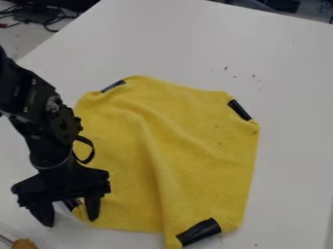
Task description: Straighten cloth from the bottom left
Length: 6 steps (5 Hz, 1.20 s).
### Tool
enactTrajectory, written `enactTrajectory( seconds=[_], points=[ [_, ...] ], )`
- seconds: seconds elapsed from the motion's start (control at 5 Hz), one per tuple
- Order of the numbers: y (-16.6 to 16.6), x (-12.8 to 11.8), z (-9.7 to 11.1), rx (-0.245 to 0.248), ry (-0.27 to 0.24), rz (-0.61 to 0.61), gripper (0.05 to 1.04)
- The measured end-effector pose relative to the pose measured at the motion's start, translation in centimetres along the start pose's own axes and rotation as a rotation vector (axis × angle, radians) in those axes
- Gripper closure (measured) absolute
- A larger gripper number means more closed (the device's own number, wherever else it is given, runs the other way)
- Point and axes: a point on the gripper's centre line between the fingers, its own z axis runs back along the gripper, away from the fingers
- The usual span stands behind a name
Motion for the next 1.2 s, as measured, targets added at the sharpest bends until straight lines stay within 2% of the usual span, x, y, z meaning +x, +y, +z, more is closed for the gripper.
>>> enactTrajectory(
  seconds=[0.4,0.6,0.8,1.0,1.2],
  points=[
    [-0.2,0.6,0.0,0.001,0.003,-0.075,0.672],
    [-0.2,0.5,0.1,0.020,0.034,-0.111,0.887],
    [0.6,0.3,1.4,0.048,0.050,-0.149,1.008],
    [3.0,1.6,4.1,0.127,0.032,-0.134,1.028],
    [5.9,2.9,5.1,0.182,-0.004,-0.132,1.029]
  ],
)
